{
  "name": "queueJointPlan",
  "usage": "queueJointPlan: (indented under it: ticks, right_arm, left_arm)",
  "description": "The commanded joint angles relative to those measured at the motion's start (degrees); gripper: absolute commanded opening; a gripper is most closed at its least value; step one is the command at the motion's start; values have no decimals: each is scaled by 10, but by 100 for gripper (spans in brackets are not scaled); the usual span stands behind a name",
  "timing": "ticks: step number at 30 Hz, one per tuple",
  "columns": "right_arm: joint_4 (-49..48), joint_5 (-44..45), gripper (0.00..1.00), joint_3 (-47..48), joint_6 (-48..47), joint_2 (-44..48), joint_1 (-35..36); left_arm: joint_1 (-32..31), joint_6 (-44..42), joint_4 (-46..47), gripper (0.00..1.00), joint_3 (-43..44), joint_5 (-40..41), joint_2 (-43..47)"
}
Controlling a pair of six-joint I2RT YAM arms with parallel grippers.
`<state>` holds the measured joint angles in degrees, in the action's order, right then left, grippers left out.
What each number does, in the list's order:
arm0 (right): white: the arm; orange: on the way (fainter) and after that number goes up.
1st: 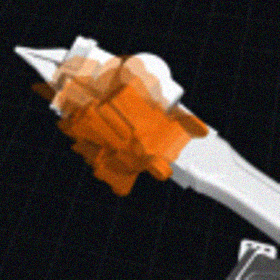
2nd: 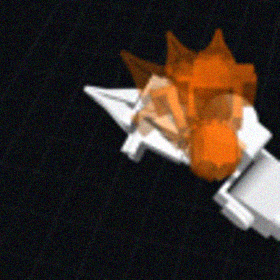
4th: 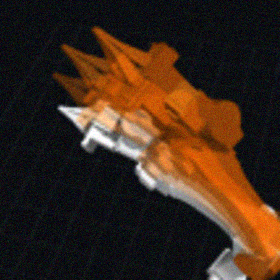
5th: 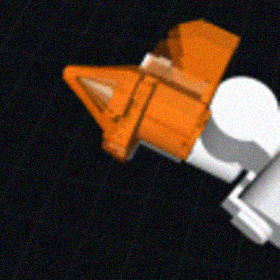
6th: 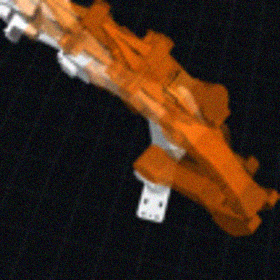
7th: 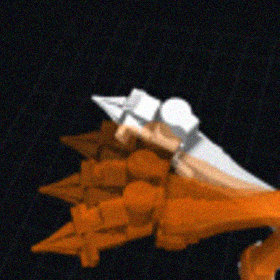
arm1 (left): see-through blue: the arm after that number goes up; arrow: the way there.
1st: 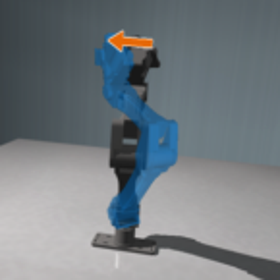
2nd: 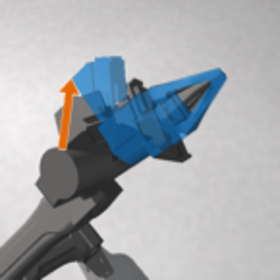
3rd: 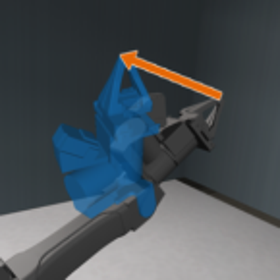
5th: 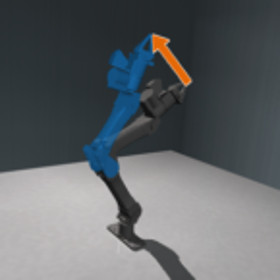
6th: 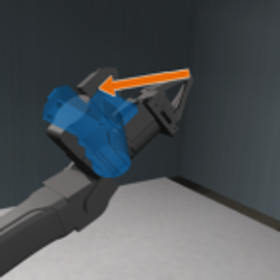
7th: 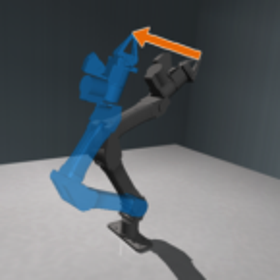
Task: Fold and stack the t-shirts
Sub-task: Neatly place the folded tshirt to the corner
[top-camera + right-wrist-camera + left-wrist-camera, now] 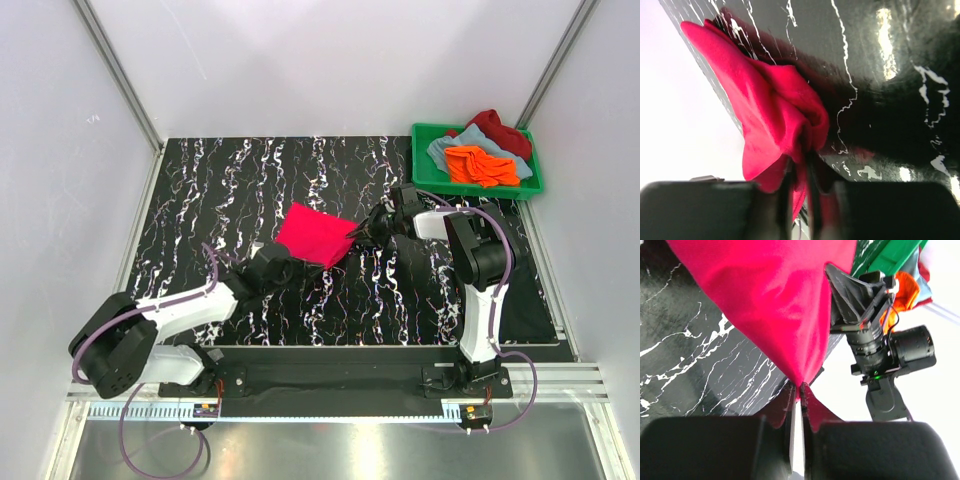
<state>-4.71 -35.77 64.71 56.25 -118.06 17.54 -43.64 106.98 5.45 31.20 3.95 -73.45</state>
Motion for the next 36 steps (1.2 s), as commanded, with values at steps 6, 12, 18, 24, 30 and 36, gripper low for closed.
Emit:
queueJointPlan:
  ticks: [6, 12, 18, 24, 30, 36]
  right_arm:
    - [22, 67, 2, -3, -26, 37, 5]
    - [106, 199, 0, -77, -28, 162, 3]
    - [260, 383, 0, -115, -62, 343, -17]
    - [395, 485, 0, -120, -92, 464, -77]
    - [479, 518, 0, -87, -127, 484, -168]
    - [537, 548, 0, -11, -134, 474, -206]
  left_arm:
    - [-2, -118, 19, 29, -25, -79, 18]
    - [9, -257, 82, 43, -38, -206, -3]
    - [7, -503, -74, 46, 50, -328, 8]
    - [-5, -582, -92, 45, 41, -401, 59]
    - [-3, -603, -76, 45, 22, -449, 78]
    - [0, -614, -86, 44, 15, -484, 85]
